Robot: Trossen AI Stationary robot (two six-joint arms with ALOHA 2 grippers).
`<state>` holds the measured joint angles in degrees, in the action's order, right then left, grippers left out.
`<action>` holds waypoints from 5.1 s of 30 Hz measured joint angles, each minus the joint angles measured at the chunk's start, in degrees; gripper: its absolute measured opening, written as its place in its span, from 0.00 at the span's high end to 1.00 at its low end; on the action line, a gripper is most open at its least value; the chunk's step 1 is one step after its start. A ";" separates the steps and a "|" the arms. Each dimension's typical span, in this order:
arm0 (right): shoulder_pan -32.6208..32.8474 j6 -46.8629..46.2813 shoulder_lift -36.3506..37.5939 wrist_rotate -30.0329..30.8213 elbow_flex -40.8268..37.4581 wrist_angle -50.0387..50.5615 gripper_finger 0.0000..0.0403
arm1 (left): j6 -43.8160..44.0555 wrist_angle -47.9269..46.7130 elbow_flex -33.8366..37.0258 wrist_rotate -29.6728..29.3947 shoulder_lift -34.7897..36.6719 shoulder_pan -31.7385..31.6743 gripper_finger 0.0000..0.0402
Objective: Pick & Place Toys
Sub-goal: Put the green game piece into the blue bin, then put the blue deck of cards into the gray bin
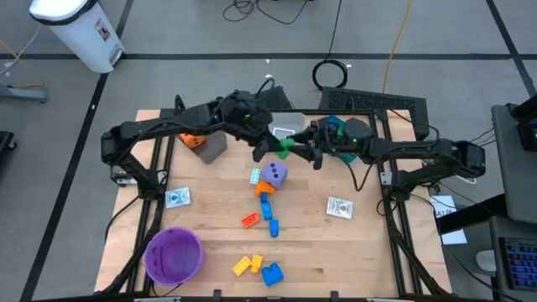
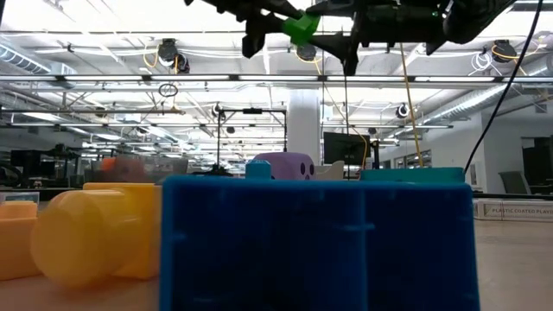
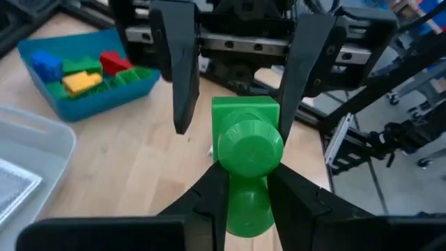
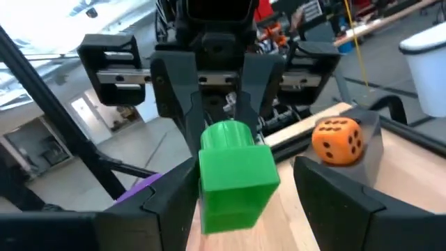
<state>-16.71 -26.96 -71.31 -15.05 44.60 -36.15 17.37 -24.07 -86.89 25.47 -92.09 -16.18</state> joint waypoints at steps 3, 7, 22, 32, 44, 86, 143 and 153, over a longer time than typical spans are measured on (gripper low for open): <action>-0.54 -1.06 -0.06 -0.42 0.00 -0.51 0.44 | 0.35 1.14 0.00 -0.76 -0.01 0.74 0.77; -0.39 -1.33 -0.08 -0.75 0.00 -1.56 0.44 | 1.18 3.09 0.02 -0.68 -0.09 1.20 0.77; -0.42 -2.58 -0.06 -3.86 0.00 -3.39 0.68 | 2.31 6.99 0.04 0.18 -0.09 1.27 0.77; -3.05 -3.49 3.07 -5.12 -0.04 0.73 0.68 | 2.43 7.78 0.04 0.08 -0.09 1.25 0.55; -12.35 3.37 14.61 -0.13 -0.13 34.40 0.68 | -5.66 12.62 0.00 1.78 0.02 2.50 0.30; -30.97 14.41 11.46 4.77 -0.09 63.83 0.43 | -8.13 14.14 0.00 -9.04 -0.02 7.96 0.30; 8.31 -6.54 11.38 2.97 -0.04 25.94 0.42 | 9.31 -27.43 0.02 -25.36 10.08 25.43 0.30; 10.08 -3.90 8.36 4.83 -0.03 27.86 0.42 | 13.14 -51.24 0.02 -26.65 10.08 28.90 0.30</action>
<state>-6.63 -30.87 -62.95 -10.22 44.57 -8.29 30.51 -75.31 -86.87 -1.19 -82.02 12.72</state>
